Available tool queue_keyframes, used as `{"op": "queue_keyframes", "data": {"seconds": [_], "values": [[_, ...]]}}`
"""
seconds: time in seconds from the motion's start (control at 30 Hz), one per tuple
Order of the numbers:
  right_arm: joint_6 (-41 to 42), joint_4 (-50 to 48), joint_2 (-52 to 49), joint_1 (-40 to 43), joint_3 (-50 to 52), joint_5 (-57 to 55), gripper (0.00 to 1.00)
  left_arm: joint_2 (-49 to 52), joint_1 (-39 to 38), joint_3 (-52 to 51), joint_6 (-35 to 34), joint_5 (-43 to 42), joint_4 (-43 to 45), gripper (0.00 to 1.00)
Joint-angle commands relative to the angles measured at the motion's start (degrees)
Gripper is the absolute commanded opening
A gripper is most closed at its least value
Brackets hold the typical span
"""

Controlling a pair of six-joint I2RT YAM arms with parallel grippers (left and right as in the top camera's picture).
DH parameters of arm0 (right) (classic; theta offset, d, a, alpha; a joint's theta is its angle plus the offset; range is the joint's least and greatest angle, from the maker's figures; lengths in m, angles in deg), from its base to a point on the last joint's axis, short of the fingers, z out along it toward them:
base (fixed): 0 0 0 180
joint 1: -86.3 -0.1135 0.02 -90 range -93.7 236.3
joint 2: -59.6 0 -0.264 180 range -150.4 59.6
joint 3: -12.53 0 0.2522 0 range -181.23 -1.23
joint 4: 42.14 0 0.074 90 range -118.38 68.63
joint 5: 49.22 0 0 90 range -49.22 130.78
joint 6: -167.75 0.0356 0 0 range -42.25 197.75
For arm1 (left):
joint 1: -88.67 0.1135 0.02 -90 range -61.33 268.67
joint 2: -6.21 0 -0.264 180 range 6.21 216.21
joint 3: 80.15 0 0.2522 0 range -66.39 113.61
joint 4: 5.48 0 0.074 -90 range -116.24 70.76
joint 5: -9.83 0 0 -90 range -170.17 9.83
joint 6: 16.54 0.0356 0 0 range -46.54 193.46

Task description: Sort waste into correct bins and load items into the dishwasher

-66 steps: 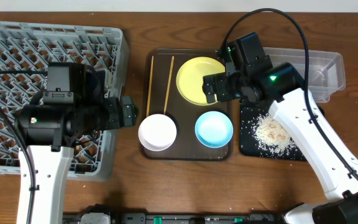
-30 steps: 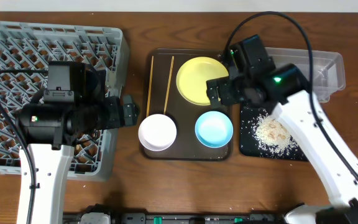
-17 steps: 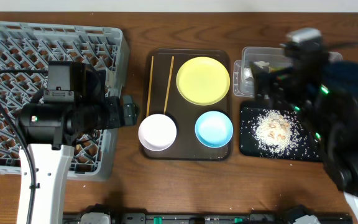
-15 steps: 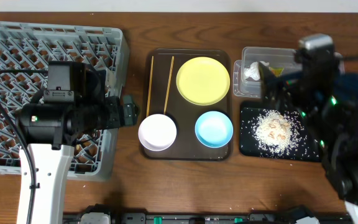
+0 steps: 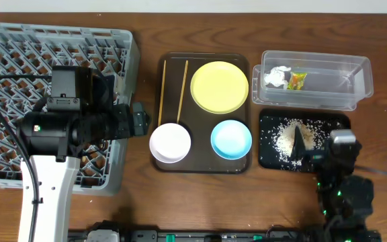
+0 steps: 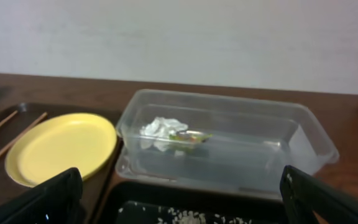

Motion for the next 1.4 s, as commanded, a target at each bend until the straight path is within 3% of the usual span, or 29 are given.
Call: {"op": "queue_keyframes", "data": {"seconds": [0.0, 0.17, 1.27, 1.37], "values": [[-0.4, -1.7, 8.2, 1.6, 6.7, 0.2, 0.99, 0.2, -0.1, 0.5, 0.8, -0.3, 0.0, 0.98], [-0.4, -5.3, 15.7, 2.0, 13.5, 0.3, 0.99, 0.2, -0.1, 0.5, 0.8, -0.3, 0.0, 0.98], [-0.4, -3.2, 15.5, 1.9, 14.5, 0.2, 0.99, 0.2, -0.1, 0.5, 0.7, -0.6, 0.0, 0.98], [-0.4, -3.2, 15.5, 1.9, 14.5, 0.2, 0.99, 0.2, -0.1, 0.5, -1.8, -2.6, 1.1, 0.98]]}}
